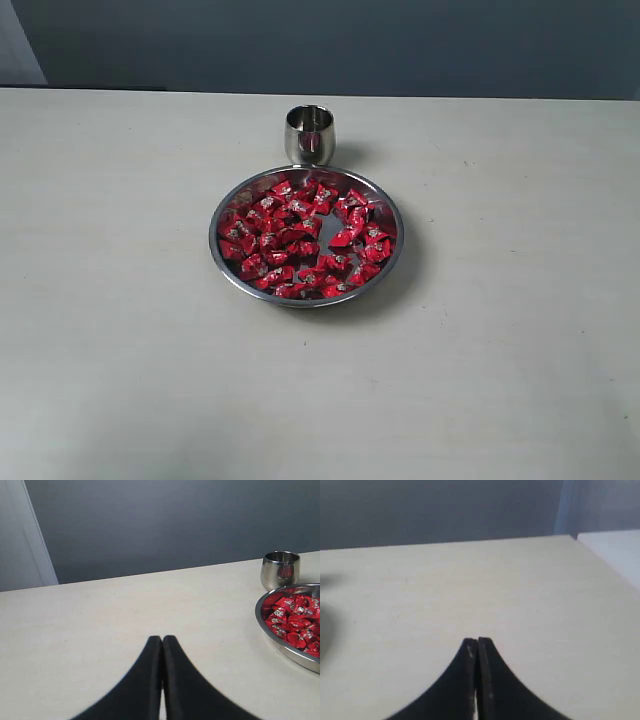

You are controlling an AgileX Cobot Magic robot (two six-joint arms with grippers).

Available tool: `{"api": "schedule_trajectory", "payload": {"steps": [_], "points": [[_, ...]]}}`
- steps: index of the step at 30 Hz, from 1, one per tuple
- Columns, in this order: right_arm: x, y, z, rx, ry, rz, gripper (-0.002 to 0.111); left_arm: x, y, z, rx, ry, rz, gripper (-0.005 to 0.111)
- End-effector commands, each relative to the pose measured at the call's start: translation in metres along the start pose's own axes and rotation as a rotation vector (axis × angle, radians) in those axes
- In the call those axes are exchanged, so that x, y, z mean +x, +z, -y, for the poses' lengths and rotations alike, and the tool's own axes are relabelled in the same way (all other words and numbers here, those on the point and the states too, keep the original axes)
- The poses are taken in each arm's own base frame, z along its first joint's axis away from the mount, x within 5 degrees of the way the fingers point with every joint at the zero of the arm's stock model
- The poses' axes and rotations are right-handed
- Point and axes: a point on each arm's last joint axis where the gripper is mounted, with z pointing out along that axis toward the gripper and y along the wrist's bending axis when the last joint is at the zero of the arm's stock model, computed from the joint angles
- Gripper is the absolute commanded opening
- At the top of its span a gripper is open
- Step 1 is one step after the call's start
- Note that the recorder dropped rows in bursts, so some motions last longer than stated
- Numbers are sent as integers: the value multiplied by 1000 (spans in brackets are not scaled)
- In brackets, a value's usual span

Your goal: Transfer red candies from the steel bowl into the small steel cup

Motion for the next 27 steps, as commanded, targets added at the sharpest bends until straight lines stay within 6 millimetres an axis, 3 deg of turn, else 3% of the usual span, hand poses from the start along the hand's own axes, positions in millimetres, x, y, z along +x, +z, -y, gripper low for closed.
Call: {"api": "schedule_trajectory", "payload": {"steps": [1,7,11,22,27], "points": [[-29,-5,-1,6,-63,331,-1,0,0,1,8,-7,9,0],[-70,-34,-3,-28,-12,887,-1,0,0,1,8,-7,9,0],[-83,-55,-4,-115,104,1150,-1,0,0,1,8,-7,9,0],[-88,-68,-2,-140,138,1310,-1,0,0,1,8,-7,9,0],[-88,-68,-3,-337,381,1279,-1,0,0,1,8,-7,9,0]]}}
